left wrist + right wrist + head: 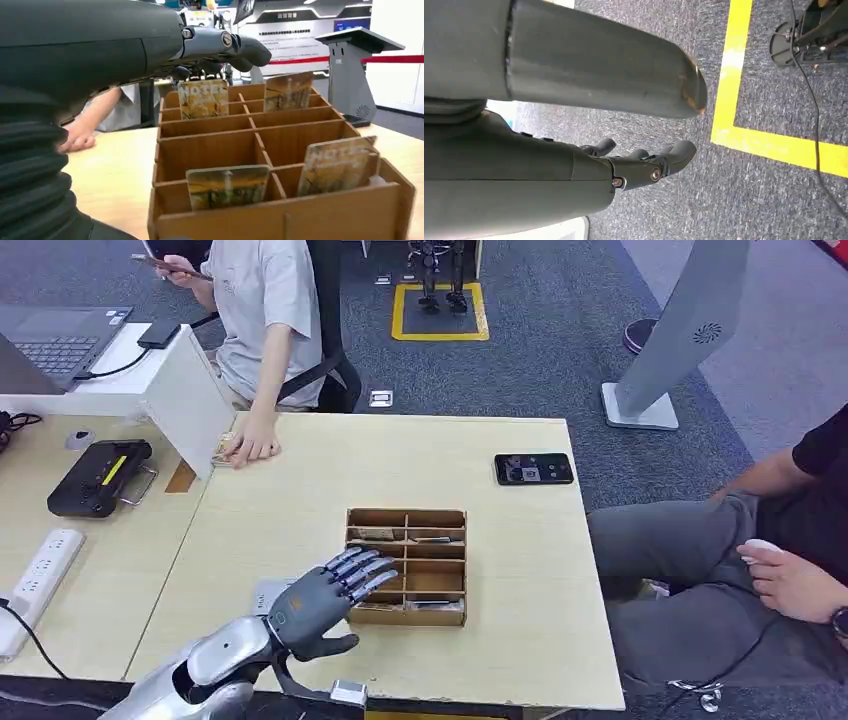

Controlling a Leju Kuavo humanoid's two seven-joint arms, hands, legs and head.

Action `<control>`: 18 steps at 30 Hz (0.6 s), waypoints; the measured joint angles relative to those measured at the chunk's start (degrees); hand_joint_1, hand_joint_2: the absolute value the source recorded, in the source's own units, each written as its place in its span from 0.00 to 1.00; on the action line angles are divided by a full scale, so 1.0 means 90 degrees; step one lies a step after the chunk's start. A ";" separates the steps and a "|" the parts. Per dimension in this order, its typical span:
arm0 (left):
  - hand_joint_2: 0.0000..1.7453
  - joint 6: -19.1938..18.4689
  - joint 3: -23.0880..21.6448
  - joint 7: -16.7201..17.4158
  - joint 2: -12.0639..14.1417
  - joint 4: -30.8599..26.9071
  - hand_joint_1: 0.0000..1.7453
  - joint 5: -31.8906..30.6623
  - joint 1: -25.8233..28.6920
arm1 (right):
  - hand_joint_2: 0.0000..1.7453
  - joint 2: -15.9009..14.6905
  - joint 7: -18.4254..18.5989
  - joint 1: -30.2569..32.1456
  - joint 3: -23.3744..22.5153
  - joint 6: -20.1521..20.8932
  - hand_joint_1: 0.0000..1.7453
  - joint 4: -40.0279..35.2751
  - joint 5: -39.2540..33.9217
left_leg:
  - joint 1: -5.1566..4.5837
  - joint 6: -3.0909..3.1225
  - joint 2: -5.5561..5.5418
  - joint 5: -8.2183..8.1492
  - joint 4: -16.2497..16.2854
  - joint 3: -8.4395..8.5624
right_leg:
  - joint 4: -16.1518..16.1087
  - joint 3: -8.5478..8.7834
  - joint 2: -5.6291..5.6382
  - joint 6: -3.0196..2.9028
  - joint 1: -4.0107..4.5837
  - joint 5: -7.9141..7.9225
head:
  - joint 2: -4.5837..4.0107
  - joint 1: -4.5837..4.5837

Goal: Pass the card to the sensor for recognition and then transmit it.

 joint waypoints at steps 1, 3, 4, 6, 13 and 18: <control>1.00 0.0002 0.0000 0.0000 -0.0031 0.0015 0.00 0.0002 0.0025 | 0.00 0.0000 0.0002 0.0000 0.0000 -0.0005 0.00 0.0000 0.0000 | 0.0000 0.0000 0.0000 0.0000 0.0000 0.0000 | 0.0000 0.0000 0.0000 0.0000 0.0000 0.0000 | 0.0000 -0.0002; 1.00 0.0002 0.0000 0.0000 -0.0058 0.0044 0.00 0.0012 0.0057 | 0.00 0.0000 0.0002 0.0000 0.0000 -0.0003 0.00 0.0000 -0.0002 | 0.0000 0.0000 0.0000 0.0000 0.0000 0.0000 | 0.0000 0.0000 0.0000 0.0000 0.0000 0.0000 | 0.0000 -0.0002; 1.00 0.0002 -0.0002 0.0000 -0.0075 0.0056 0.00 0.0015 0.0062 | 0.00 0.0000 0.0002 0.0000 0.0002 -0.0003 0.00 0.0000 -0.0002 | 0.0001 0.0000 0.0000 0.0000 0.0000 0.0000 | 0.0000 0.0000 0.0000 0.0000 0.0000 0.0000 | 0.0000 -0.0002; 1.00 0.0005 -0.0002 0.0000 -0.0095 0.0085 0.00 0.0032 0.0065 | 0.00 0.0000 0.0000 0.0000 0.0002 -0.0003 0.00 0.0000 -0.0005 | 0.0001 0.0000 0.0000 0.0000 0.0000 0.0000 | 0.0000 0.0000 -0.0001 0.0000 0.0001 0.0000 | 0.0000 -0.0002; 1.00 -0.0049 -0.0002 -0.0039 -0.0165 0.0090 0.00 0.0129 0.0148 | 0.00 0.0000 -0.0092 0.0001 0.0005 -0.0012 0.00 0.0002 -0.0017 | 0.0002 0.0000 0.0000 0.0000 -0.0001 0.0000 | 0.0000 0.0000 0.0000 0.0000 0.0002 0.0000 | 0.0000 -0.0002; 1.00 -0.0189 -0.0002 -0.0041 -0.0216 0.0090 0.00 0.0274 0.0170 | 0.00 0.0002 -0.0114 0.0004 0.0005 -0.0003 0.00 0.0002 -0.0027 | 0.0001 0.0000 0.0000 0.0000 0.0000 0.0000 | 0.0000 0.0000 -0.0001 0.0000 0.0001 0.0000 | 0.0000 0.0000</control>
